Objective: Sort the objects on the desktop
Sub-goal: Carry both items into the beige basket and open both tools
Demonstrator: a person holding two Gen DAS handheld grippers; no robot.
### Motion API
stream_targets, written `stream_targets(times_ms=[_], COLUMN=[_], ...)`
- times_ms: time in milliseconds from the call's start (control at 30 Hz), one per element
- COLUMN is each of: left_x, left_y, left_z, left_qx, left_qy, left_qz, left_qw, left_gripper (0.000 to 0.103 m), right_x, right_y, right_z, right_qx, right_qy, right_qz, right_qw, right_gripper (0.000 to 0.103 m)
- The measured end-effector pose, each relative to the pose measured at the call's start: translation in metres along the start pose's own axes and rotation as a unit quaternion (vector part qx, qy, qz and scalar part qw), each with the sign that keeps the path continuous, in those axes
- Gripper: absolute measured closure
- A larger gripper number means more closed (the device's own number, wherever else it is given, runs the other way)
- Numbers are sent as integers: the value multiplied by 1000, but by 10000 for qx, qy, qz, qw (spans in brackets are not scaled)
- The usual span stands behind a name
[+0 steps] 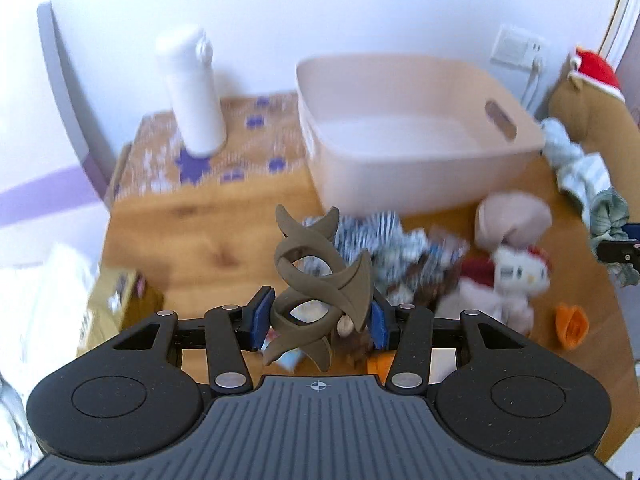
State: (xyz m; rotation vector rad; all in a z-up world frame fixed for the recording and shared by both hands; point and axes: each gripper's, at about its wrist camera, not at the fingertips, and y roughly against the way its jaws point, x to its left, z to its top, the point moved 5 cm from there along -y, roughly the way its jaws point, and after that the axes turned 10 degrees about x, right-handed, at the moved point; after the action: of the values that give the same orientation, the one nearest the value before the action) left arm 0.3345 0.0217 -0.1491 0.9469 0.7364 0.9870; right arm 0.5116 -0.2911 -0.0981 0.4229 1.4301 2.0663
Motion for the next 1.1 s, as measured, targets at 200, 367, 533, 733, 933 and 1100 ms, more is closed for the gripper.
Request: stream_targets(times_ms=[200, 367, 533, 733, 933, 1100], left_x=[-8, -15, -32, -46, -65, -70], left_y=[18, 26, 27, 11, -21, -63], left_z=[43, 78, 115, 152, 167, 169], left_qx=[-404, -635, -871, -887, -752, -187], left_qy=[-96, -157, -500, -598, -797, -613], left_qz=[23, 42, 173, 219, 394, 240], left_qw=[9991, 9978, 9948, 9940, 9932, 9977], left_gripper=[54, 54, 54, 54, 54, 54], right_x=[-16, -28, -36, -35, -36, -34], right_y=[22, 30, 29, 18, 2, -27], right_z=[35, 63, 87, 117, 149, 170], right_qx=[-364, -599, -777, -948, -1230, -1098], right_qy=[48, -34, -148, -277, -422, -457], right_qz=[-65, -64, -15, 127, 147, 306], right_qw=[9993, 9982, 9969, 9950, 9914, 9924], right_gripper=[66, 66, 66, 66, 66, 66])
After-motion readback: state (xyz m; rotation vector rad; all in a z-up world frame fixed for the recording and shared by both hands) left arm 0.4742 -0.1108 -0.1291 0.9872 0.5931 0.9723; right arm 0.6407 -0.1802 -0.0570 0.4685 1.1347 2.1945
